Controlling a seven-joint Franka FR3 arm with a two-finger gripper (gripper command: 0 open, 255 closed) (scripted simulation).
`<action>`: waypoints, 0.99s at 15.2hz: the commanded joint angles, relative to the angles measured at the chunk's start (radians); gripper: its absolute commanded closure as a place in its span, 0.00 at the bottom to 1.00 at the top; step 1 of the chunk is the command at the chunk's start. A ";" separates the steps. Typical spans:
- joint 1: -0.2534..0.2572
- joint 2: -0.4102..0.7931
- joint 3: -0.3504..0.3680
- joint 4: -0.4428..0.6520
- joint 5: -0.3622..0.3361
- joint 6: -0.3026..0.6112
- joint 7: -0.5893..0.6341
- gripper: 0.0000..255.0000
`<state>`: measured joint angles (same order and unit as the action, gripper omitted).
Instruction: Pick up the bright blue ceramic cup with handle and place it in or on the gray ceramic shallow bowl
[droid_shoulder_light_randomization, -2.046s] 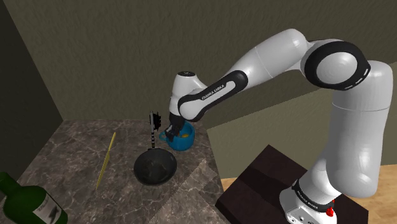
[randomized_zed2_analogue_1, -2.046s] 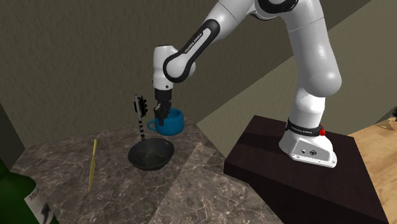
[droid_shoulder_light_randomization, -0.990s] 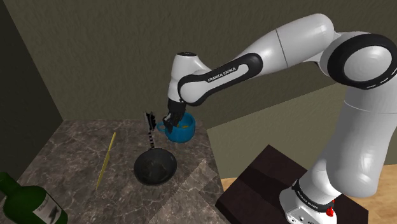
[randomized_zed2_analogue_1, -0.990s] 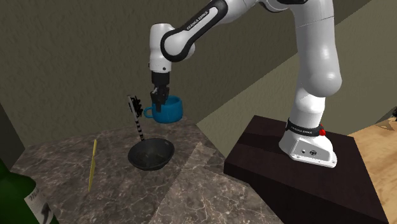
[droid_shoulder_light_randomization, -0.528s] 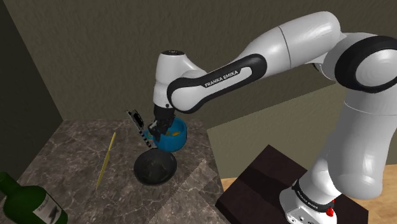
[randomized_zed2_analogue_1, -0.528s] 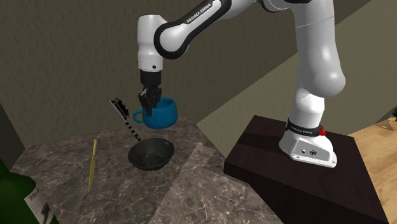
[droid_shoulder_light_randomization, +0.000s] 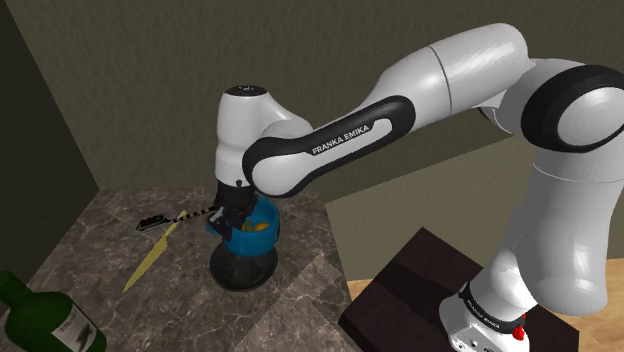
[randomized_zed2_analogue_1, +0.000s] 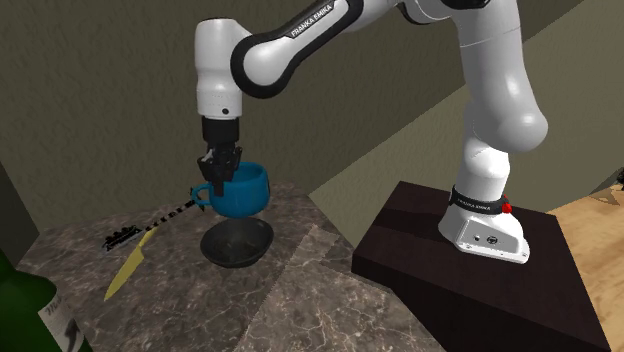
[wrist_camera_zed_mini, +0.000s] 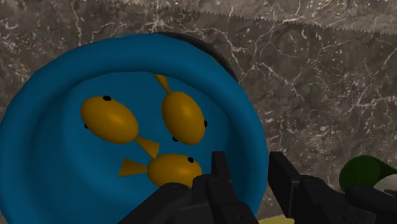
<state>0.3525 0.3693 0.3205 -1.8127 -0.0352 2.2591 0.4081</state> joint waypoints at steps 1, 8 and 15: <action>0.004 0.012 -0.002 -0.007 -0.005 0.021 0.005 1.00; 0.011 0.062 -0.011 -0.035 -0.022 0.097 0.011 1.00; 0.021 0.119 -0.024 -0.051 -0.041 0.169 0.018 1.00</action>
<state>0.3709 0.4811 0.2986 -1.8621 -0.0729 2.4164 0.4239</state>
